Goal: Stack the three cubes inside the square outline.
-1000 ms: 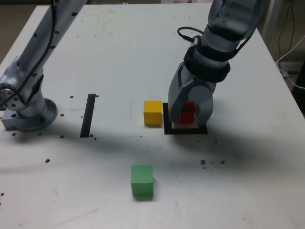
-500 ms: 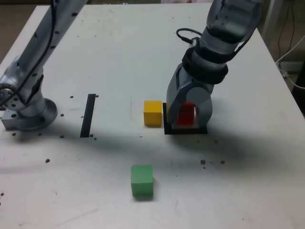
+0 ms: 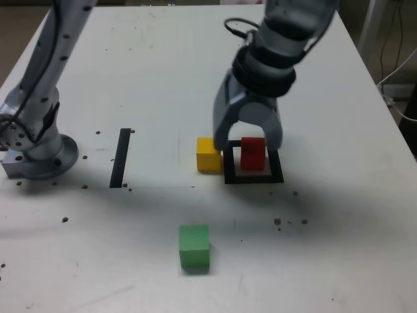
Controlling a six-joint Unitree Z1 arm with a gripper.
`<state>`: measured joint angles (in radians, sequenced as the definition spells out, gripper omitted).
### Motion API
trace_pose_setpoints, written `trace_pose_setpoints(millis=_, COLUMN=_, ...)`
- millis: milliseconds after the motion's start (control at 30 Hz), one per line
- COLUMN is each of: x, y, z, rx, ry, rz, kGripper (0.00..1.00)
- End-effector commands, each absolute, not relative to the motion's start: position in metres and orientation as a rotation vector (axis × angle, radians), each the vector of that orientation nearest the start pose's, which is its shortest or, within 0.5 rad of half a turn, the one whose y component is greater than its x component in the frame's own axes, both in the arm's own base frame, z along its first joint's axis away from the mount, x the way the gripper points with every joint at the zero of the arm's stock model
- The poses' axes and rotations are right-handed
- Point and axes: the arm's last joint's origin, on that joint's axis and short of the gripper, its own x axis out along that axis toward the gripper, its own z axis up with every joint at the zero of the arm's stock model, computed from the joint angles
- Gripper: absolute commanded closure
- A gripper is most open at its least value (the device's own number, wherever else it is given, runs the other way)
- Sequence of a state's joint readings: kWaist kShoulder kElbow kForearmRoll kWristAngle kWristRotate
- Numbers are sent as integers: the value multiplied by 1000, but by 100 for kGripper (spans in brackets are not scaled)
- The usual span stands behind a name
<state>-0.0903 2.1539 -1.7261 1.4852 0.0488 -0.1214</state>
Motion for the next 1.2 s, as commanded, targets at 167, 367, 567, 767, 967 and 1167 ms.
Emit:
trace_pose_setpoints(millis=167, x=350, y=-29, z=250, rx=30, ry=1930, rz=108, kGripper=1)
trace_pose_setpoints(millis=367, x=333, y=-29, z=238, rx=7, ry=1977, rz=96, kGripper=2)
trace_pose_setpoints(millis=567, x=321, y=-28, z=228, rx=-2, ry=2000, rz=91, kGripper=1)
trace_pose_setpoints(millis=767, x=315, y=-28, z=226, rx=-6, ry=2016, rz=88, kGripper=3)
trace_pose_setpoints(millis=967, x=312, y=-28, z=224, rx=-8, ry=2027, rz=83, kGripper=5)
trace_pose_setpoints(millis=1167, x=310, y=-28, z=223, rx=-9, ry=2040, rz=79, kGripper=6)
